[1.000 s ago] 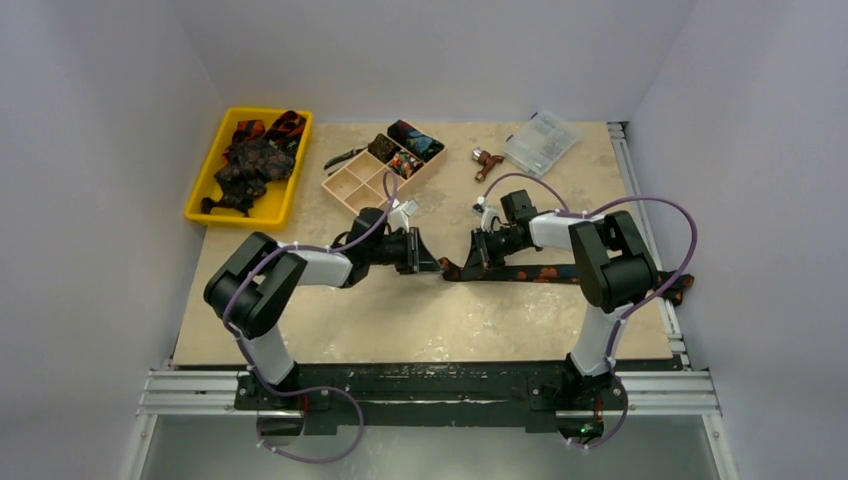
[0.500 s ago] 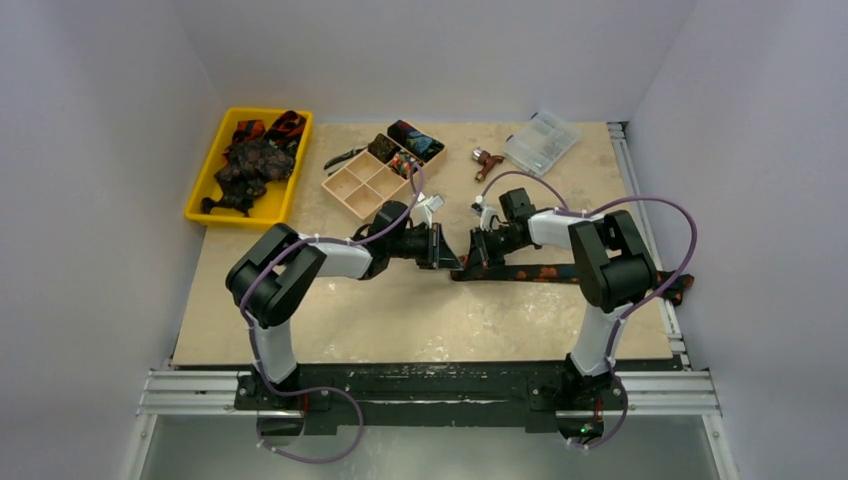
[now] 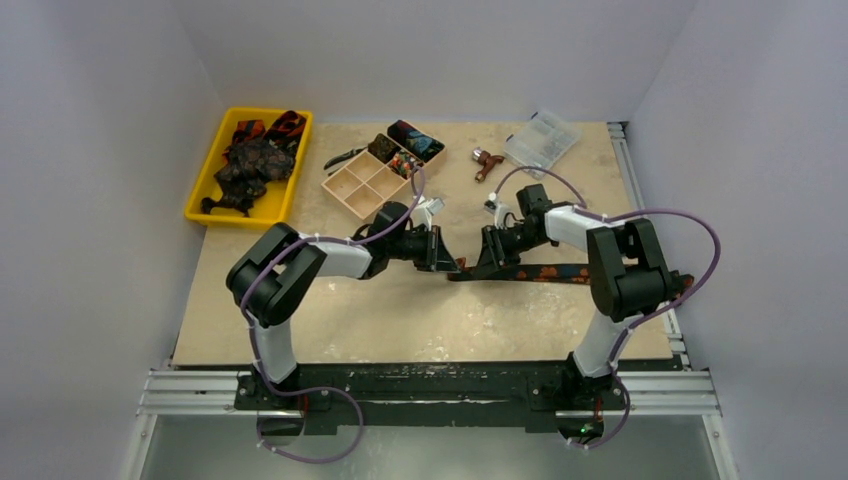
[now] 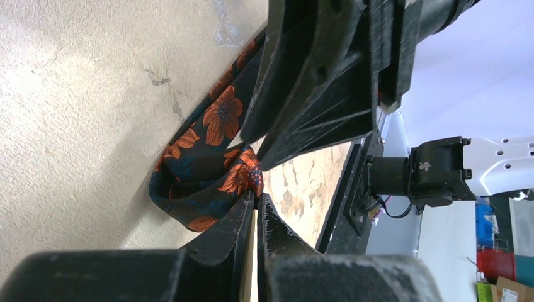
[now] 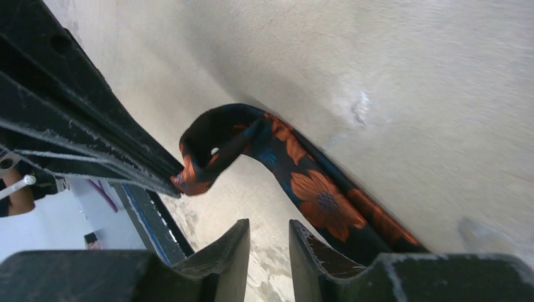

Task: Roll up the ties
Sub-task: Roll the tie at the center of the board.

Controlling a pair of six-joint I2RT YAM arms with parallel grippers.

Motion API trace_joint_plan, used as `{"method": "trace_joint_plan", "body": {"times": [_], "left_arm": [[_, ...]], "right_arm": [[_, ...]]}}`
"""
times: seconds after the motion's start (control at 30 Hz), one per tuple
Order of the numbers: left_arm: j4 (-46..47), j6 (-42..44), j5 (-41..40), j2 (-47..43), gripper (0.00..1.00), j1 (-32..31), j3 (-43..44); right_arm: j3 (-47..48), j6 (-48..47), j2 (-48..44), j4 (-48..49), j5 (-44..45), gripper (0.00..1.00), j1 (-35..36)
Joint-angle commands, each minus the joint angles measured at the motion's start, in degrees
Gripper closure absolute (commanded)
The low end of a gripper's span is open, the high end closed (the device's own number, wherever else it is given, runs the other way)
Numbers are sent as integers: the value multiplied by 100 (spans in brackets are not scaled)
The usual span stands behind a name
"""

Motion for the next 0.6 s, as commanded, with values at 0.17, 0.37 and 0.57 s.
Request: {"method": "trace_joint_plan", "body": {"times": [0.17, 0.37, 0.57], "left_arm": [[297, -144, 188, 634, 99, -23, 505], [527, -428, 406, 1046, 88, -3, 586], [636, -621, 543, 1268, 83, 29, 592]], "right_arm": [[144, -102, -213, -274, -662, 59, -523], [144, 411, -103, 23, -743, 55, -524], [239, 629, 2, 78, -589, 59, -516]]}}
